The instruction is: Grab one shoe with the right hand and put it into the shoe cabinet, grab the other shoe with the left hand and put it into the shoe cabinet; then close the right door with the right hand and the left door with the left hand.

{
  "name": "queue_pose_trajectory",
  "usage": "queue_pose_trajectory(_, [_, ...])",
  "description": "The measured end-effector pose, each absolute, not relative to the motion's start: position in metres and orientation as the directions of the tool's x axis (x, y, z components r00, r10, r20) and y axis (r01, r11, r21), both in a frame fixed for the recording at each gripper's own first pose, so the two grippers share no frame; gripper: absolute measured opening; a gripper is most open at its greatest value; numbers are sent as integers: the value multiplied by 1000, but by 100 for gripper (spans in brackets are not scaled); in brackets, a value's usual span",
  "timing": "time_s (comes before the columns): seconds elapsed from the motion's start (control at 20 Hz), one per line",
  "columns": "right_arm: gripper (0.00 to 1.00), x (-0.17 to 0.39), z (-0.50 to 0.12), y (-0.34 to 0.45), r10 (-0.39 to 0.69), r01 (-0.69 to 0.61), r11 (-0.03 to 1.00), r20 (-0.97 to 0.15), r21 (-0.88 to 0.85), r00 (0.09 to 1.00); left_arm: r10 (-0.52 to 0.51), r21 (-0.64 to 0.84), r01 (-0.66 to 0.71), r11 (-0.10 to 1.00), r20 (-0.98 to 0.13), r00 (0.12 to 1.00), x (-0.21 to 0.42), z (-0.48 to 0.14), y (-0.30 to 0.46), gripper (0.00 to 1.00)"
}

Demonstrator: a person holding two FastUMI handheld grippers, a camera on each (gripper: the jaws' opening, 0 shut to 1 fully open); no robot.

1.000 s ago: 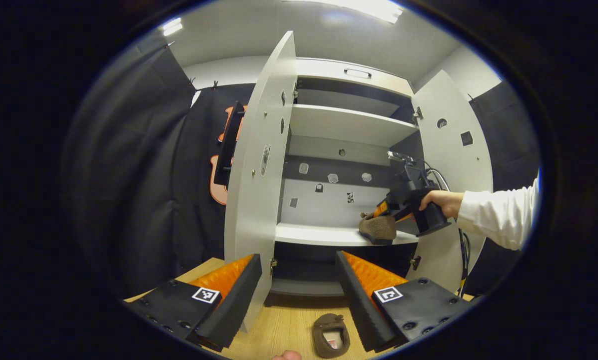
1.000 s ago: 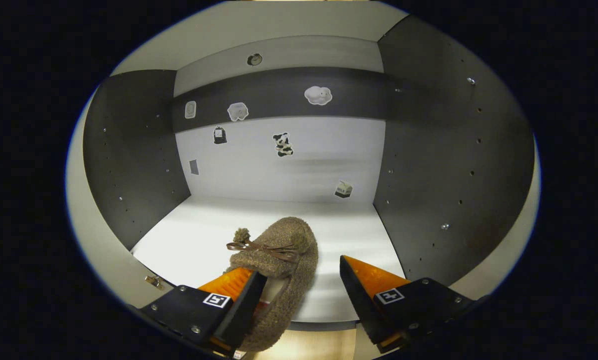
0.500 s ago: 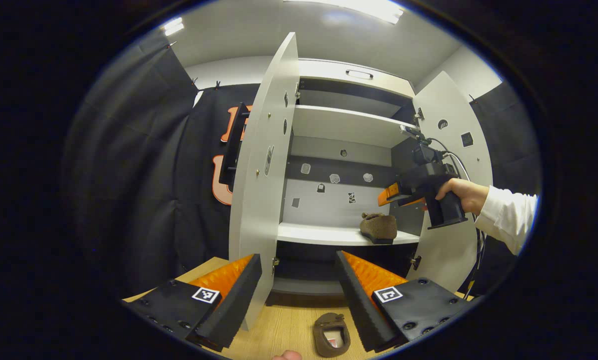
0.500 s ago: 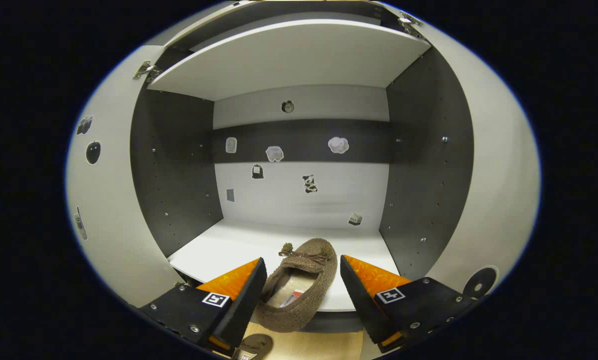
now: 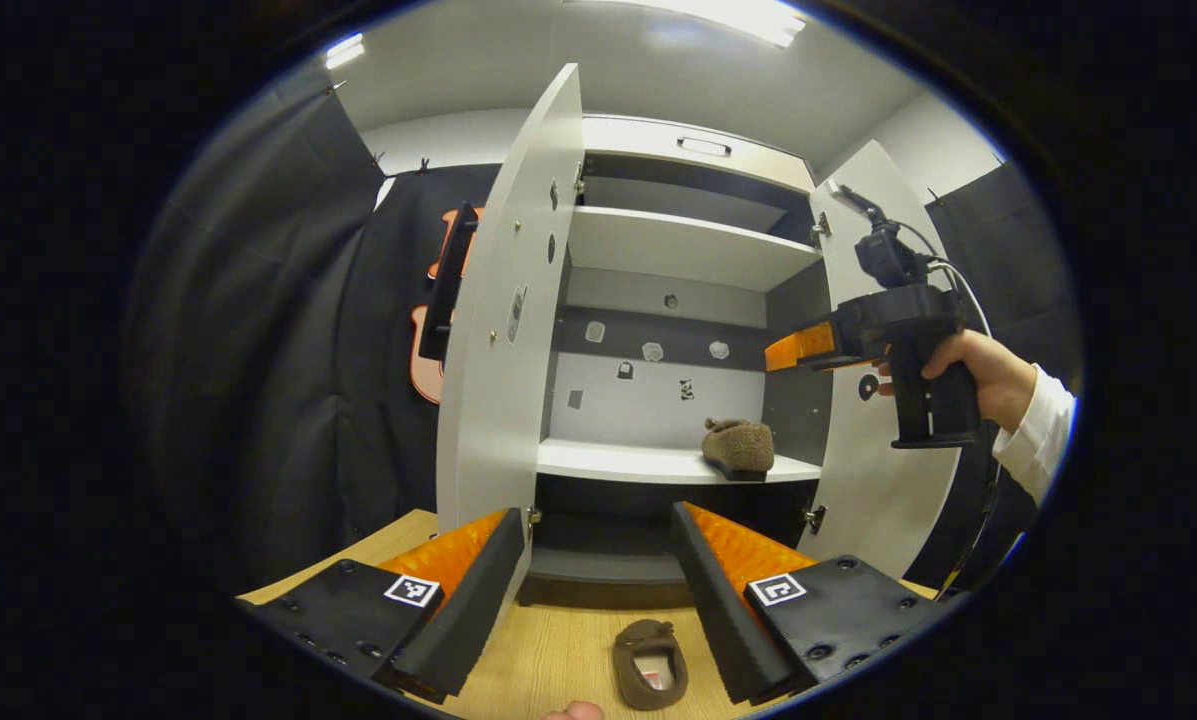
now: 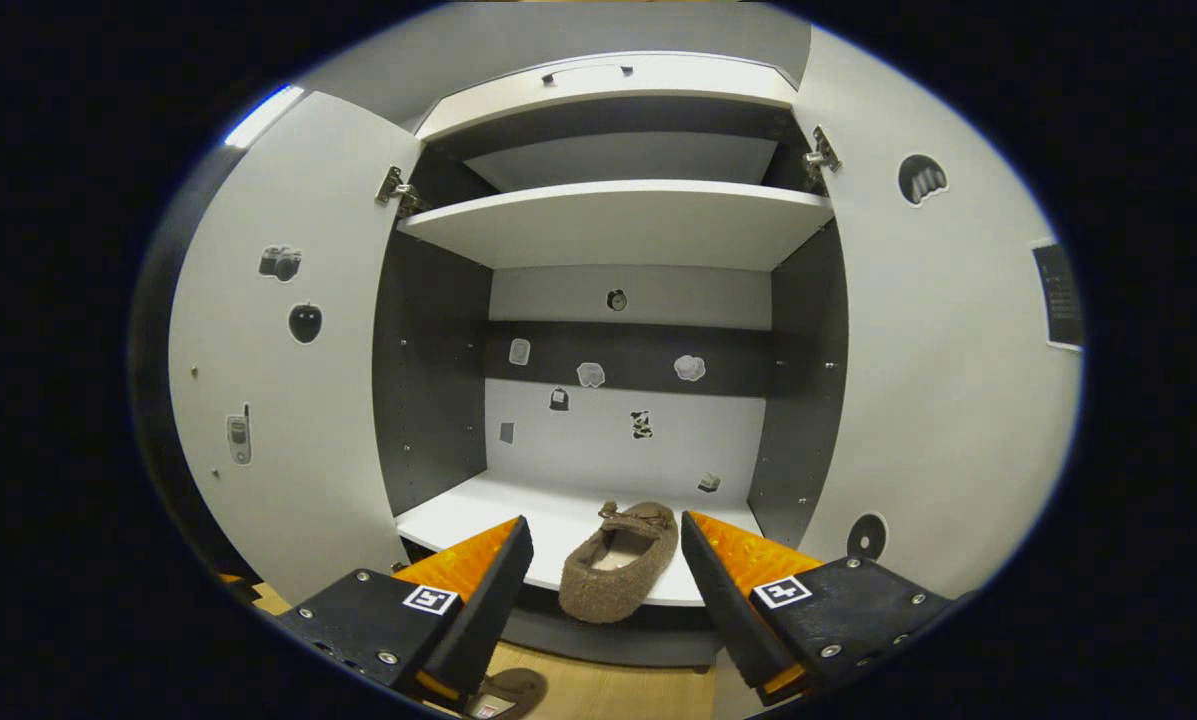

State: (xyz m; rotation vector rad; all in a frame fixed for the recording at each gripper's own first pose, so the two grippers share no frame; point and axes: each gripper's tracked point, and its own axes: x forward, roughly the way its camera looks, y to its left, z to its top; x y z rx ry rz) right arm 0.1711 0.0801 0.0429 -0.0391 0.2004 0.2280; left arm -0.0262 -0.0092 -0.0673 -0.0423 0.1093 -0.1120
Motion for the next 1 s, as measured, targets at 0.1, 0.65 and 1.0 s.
queue_pose_trajectory(0.1, [92, 143, 37, 74, 210, -220, 975, -191, -31, 959, -124, -44, 119, 992, -125, 984, -28, -77, -12, 96])
queue_pose_trajectory(0.65, [92, 48, 6, 58, 176, -177, 984, -125, 11, 976, -135, -67, 122, 990, -257, 957, -29, -132, -11, 96])
queue_pose_trajectory(1.0, [93, 14, 0, 54, 174, -178, 983, -70, -52, 982, -275, -172, 216, 961, -515, 812, -13, -240, -43, 97])
